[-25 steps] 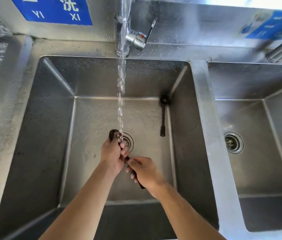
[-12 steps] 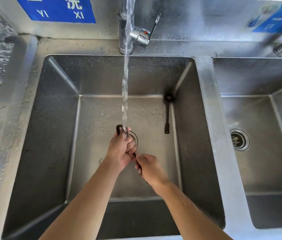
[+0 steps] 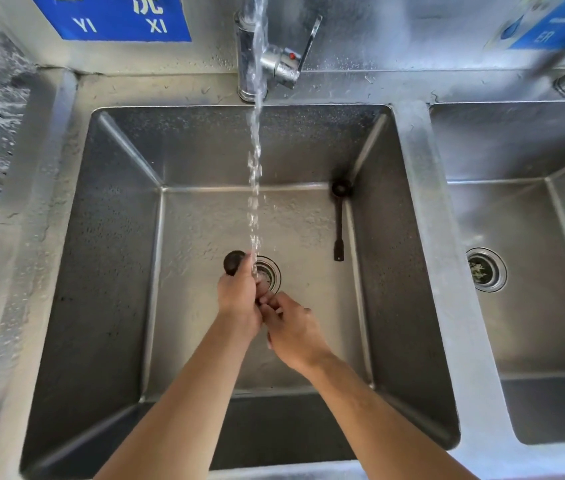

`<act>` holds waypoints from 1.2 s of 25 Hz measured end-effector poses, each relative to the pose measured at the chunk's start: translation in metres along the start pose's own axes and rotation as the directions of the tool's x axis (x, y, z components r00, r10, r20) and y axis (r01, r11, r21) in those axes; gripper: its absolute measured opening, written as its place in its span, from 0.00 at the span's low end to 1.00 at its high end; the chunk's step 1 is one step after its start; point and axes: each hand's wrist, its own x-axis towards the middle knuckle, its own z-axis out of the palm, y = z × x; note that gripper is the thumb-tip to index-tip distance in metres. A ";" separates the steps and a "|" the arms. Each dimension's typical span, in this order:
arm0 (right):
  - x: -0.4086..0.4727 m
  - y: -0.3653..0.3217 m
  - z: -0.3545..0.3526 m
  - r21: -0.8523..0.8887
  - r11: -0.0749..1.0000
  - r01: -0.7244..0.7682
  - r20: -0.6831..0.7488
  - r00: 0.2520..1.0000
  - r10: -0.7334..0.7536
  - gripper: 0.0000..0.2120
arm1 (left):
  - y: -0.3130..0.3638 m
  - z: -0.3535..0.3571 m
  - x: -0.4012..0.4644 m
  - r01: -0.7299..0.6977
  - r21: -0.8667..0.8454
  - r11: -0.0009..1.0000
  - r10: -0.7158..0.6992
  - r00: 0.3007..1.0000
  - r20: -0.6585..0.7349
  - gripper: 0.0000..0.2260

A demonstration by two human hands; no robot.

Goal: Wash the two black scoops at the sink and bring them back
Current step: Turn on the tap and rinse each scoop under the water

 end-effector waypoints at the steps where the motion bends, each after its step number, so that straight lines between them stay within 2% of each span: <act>1: 0.000 0.001 0.000 0.142 0.988 -0.062 0.058 0.997 0.054 0.11 | 0.007 -0.003 0.004 0.035 0.036 0.999 -0.037 0.998 0.056 0.25; 3: -0.002 0.003 -0.001 0.464 0.859 -0.215 0.200 0.970 0.135 0.11 | 0.020 -0.009 0.008 0.085 0.066 0.994 -0.096 0.978 0.185 0.29; 4: -0.001 0.004 -0.002 0.535 0.810 -0.240 0.223 0.965 0.138 0.10 | 0.023 -0.009 0.009 0.101 0.055 0.993 -0.110 0.972 0.209 0.29; 6: 0.002 0.006 -0.004 0.503 0.843 -0.192 0.163 0.979 0.126 0.08 | 0.021 -0.005 0.006 0.115 0.008 0.993 -0.115 0.980 0.162 0.24; 9: 0.010 -0.001 -0.010 0.383 0.914 -0.133 0.087 0.990 0.108 0.06 | 0.014 0.000 0.008 -0.091 0.076 0.993 0.092 0.996 -0.012 0.09; 10: 0.012 -0.004 -0.011 0.335 0.935 -0.114 0.074 0.993 0.094 0.04 | 0.015 -0.002 0.010 -0.089 0.037 0.995 0.090 0.996 -0.028 0.08; 12: 0.020 -0.012 -0.012 0.260 0.962 -0.083 0.031 0.996 0.078 0.03 | 0.019 -0.008 0.012 -0.014 -0.009 1.000 0.014 0.998 0.061 0.09; 15: 0.038 -0.030 -0.014 0.416 0.901 -0.120 0.024 0.992 0.121 0.08 | 0.019 -0.014 0.005 -0.048 0.140 0.989 0.019 0.980 0.199 0.09; 18: 0.046 -0.040 -0.014 0.555 0.826 -0.104 0.129 0.991 0.038 0.07 | 0.026 -0.020 0.009 -0.115 0.072 0.991 0.104 0.985 0.137 0.08; 20: 0.045 -0.036 -0.015 0.675 0.729 -0.114 0.205 0.978 -0.038 0.09 | 0.031 -0.022 0.012 -0.126 0.047 0.991 0.121 0.987 0.106 0.09; 22: 0.045 -0.031 -0.016 0.752 0.644 -0.139 0.224 0.973 -0.051 0.09 | 0.034 -0.020 0.014 -0.143 0.041 0.989 0.138 0.983 0.118 0.10; 23: 0.046 -0.031 -0.015 0.743 0.655 -0.142 0.208 0.978 -0.024 0.08 | 0.034 -0.017 0.013 -0.161 0.023 0.987 0.158 0.982 0.108 0.10; 26: 0.051 -0.037 -0.010 0.592 0.797 -0.119 0.126 0.991 0.054 0.11 | 0.036 -0.016 0.012 -0.205 -0.043 0.978 0.208 0.976 0.058 0.11; 30: 0.053 -0.043 -0.009 0.542 0.836 -0.085 0.108 0.994 0.030 0.16 | 0.026 -0.024 0.002 -0.217 0.132 0.967 0.186 0.959 0.213 0.09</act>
